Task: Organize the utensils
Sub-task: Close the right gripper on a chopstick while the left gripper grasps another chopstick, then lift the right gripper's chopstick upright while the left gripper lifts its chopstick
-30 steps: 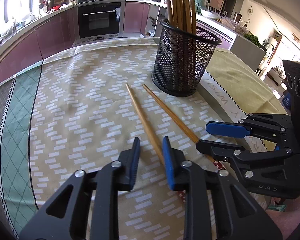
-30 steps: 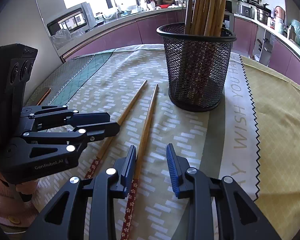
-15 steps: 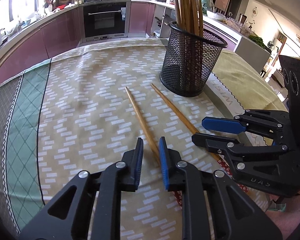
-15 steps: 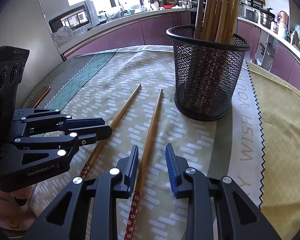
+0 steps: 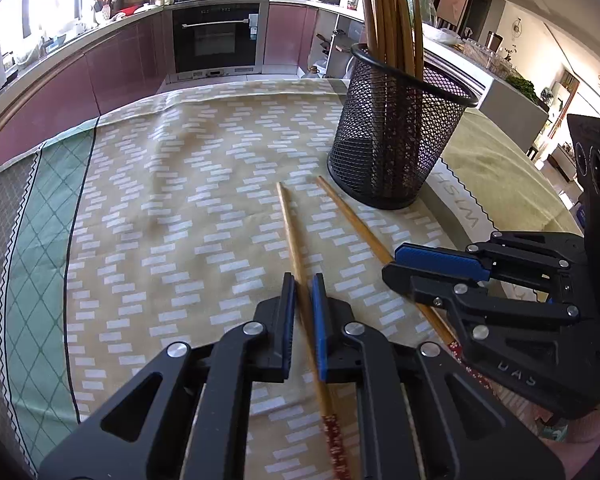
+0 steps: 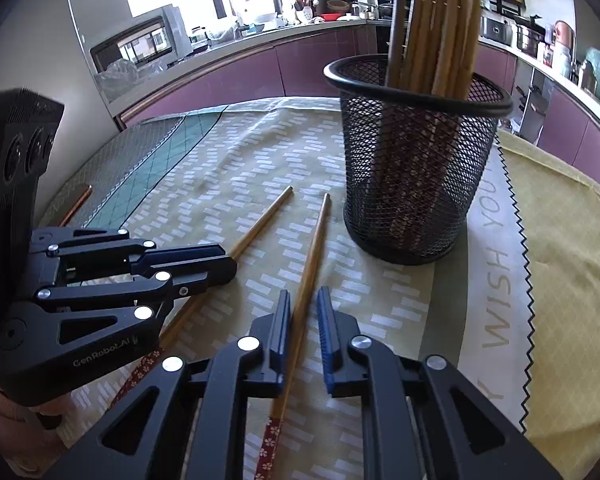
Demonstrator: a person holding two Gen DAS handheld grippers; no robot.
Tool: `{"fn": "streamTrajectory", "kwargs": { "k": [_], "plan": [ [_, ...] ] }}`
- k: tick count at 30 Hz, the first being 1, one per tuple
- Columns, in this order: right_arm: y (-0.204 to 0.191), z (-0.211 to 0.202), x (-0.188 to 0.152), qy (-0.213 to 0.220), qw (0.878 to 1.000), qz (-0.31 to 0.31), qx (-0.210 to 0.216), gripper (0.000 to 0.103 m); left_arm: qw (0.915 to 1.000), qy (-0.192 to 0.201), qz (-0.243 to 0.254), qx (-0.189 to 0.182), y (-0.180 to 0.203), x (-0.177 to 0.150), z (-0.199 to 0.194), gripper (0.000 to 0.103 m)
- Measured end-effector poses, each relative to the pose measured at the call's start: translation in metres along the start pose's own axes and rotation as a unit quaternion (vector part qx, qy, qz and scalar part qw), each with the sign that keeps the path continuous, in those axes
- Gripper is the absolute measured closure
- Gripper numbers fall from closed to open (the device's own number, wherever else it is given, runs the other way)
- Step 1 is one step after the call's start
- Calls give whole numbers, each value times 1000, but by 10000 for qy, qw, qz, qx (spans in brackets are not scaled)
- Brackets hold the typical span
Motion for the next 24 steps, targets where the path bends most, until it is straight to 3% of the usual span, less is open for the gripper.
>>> {"fn": "streamTrajectory", "kwargs": {
  "k": [14,24],
  "plan": [
    [3,-17,0,198,9980,280,529,97,9999,60,-48,-130,-1,-4,-10,95],
    [-4,-2,2,-64,9979,194,617,97,9998,-40,115,-125,4,-6,-5,95]
  ]
}}
Point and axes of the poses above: each gripper's, at about its wrist camera, not at the fingertips, and z roughly the way its jaws point, y to its right, x to its top, the point moved 4 cm from there along z, roughly the way its jaws point, and after that the axes turned 1 degree about x, right-handed, at the moved point
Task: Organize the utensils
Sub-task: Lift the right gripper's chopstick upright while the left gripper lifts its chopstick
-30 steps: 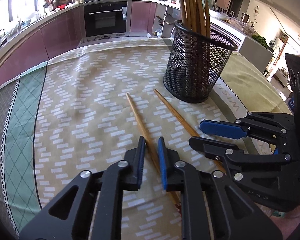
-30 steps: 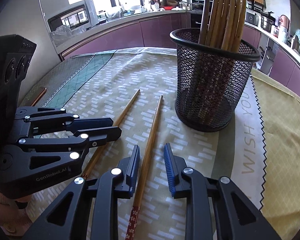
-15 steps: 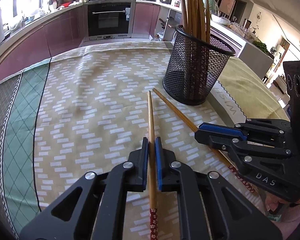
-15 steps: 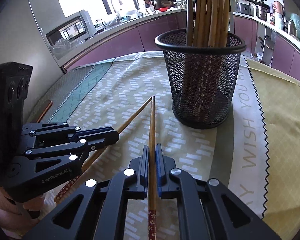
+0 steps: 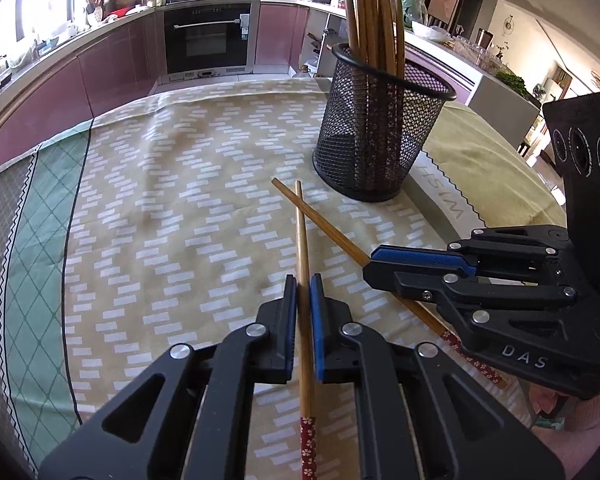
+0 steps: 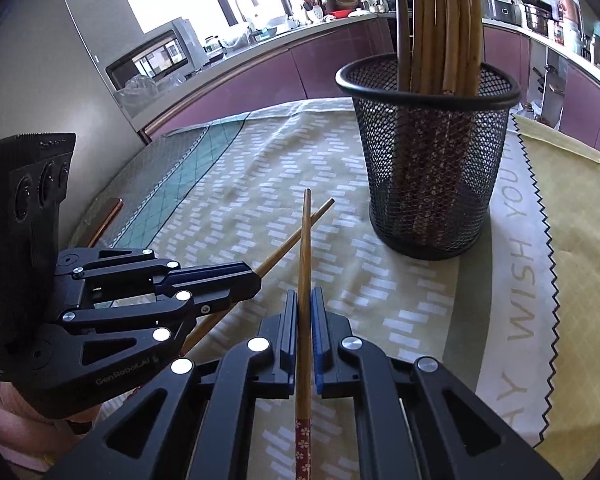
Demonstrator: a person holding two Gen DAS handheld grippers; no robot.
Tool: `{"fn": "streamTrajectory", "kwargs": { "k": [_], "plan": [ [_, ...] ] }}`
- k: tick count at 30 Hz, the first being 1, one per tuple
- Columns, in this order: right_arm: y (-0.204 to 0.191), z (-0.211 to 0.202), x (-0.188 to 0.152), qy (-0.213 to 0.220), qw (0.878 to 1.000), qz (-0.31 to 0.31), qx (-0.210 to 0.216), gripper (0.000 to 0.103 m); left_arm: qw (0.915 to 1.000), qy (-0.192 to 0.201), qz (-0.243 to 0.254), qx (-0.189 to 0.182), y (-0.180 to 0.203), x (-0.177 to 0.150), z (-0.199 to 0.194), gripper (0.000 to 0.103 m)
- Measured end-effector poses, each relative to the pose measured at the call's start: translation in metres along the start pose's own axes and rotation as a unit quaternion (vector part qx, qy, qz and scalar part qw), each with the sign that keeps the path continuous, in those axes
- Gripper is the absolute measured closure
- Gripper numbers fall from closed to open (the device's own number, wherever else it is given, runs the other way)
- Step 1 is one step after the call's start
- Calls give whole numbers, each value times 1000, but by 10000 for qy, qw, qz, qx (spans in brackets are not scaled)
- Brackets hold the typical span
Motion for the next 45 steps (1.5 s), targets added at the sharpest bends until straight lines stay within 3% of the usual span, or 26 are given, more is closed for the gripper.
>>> {"fn": "streamTrajectory", "kwargs": {
  "k": [13,45],
  "plan": [
    [-2,8,-1,-75,9998,-100,-141,97,10000,-12,-36,43,1,5,7,95],
    [-6,-53,4,715,9972,-82,180,97,9979,568,-80,-313,14,16,-44,95]
  ]
}}
Point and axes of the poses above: each gripper's, at about its wrist camera, not at the fingertips, and z roughly the way its jaws point, y to its right, x to its top, the point moved 4 cm from there along z, roughly the way its jaws point, and after that the axes turned 1 degree about x, right-handed, at the moved point
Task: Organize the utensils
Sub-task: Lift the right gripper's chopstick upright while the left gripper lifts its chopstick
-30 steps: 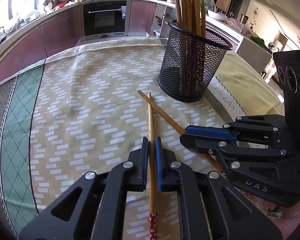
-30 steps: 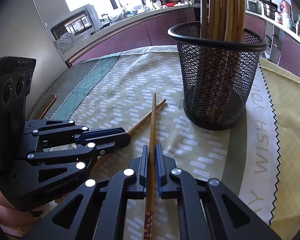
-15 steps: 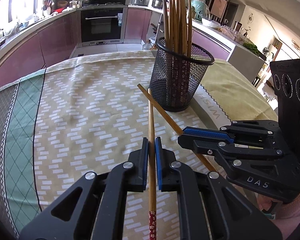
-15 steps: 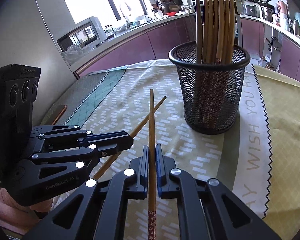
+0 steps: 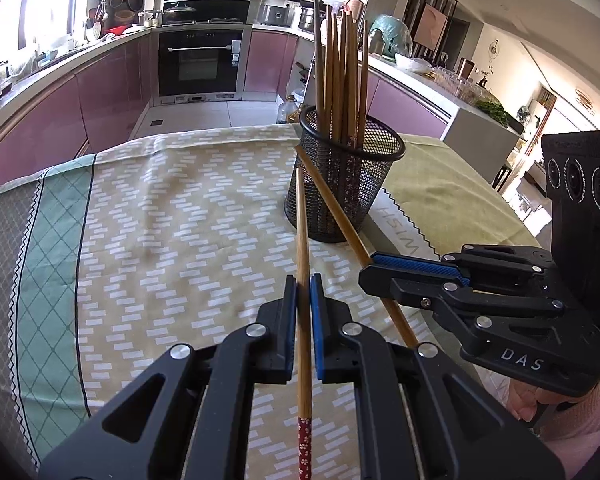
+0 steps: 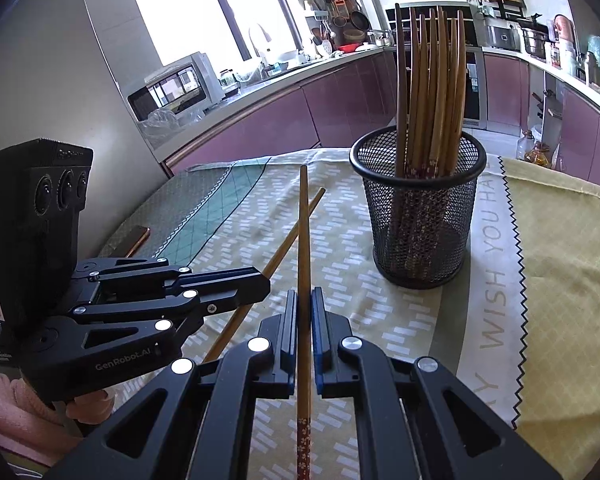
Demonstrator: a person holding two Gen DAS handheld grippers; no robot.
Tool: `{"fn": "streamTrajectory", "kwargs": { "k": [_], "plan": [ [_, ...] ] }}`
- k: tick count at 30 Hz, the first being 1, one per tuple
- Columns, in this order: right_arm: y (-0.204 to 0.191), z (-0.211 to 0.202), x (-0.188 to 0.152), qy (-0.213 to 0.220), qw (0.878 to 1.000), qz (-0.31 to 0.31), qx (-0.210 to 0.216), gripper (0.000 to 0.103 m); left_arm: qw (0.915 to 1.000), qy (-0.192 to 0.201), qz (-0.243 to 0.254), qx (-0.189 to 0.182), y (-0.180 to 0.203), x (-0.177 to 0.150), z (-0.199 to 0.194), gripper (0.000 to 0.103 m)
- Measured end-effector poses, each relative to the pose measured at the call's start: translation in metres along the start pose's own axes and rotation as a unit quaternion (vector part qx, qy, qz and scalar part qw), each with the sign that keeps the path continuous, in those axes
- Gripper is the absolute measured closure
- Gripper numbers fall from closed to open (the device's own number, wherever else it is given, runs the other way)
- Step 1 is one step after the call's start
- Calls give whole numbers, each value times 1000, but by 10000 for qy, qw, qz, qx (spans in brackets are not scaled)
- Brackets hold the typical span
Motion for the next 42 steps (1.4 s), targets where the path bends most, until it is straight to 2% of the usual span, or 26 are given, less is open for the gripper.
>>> {"fn": "streamTrajectory", "kwargs": {
  "k": [42],
  "plan": [
    [1,-44,15,539,9985,-26,63,97,9988,410,-70,-274,7,12,-31,95]
  ]
}}
Point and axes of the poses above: each gripper's, at about its wrist camera, not at the fingertips, and z roughly the way its jaws point, y to its right, x to its top, the point moved 4 cm from there along z, roughly the way its jaws point, and after that the axes turned 1 degree about x, right-handed, at the moved point
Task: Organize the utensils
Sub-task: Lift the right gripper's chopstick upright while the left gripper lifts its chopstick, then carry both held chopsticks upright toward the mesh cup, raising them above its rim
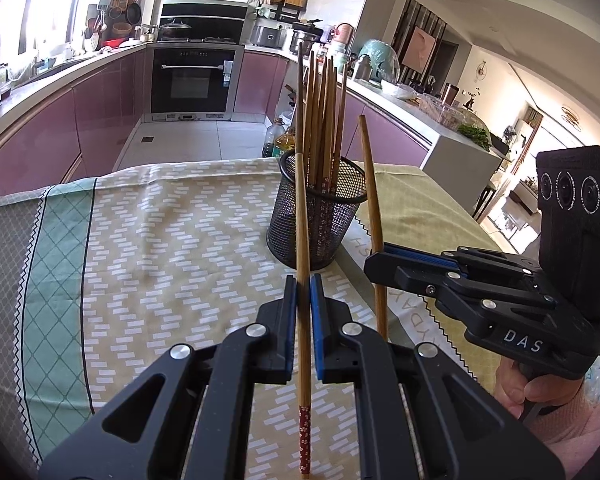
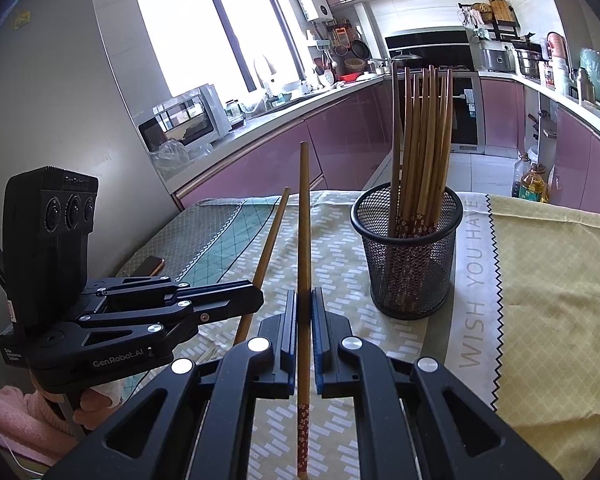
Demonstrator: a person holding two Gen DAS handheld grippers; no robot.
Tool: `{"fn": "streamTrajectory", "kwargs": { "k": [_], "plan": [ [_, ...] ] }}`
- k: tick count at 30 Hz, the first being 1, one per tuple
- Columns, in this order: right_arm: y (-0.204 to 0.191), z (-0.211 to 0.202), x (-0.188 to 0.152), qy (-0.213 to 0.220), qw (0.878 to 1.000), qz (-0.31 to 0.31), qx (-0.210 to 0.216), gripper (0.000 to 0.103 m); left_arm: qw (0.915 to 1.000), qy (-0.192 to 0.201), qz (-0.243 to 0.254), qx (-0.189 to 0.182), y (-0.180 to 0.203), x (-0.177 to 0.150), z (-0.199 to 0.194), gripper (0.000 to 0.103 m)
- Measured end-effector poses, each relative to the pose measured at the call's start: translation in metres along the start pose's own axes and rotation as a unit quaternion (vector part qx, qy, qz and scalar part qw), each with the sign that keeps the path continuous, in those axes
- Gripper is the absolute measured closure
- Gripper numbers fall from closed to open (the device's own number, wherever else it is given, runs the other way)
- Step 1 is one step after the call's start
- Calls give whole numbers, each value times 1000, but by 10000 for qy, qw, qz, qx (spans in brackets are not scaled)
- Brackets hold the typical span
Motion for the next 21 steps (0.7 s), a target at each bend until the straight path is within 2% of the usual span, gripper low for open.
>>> {"fn": "streamTrajectory", "kwargs": {
  "k": [21],
  "plan": [
    [3,-7,5,121,9999,20,-10,97,10000,60,17,-34,4,4,-4,95]
  ]
}}
Point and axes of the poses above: each gripper's, at about its wrist camera, not at the fingertips, and z roughly the way its jaws point, y to its right, x to its top, the point moved 4 cm from there along z, roughly the way its jaws point, and after that the axes turned 1 degree about x, right-handed, at the moved point
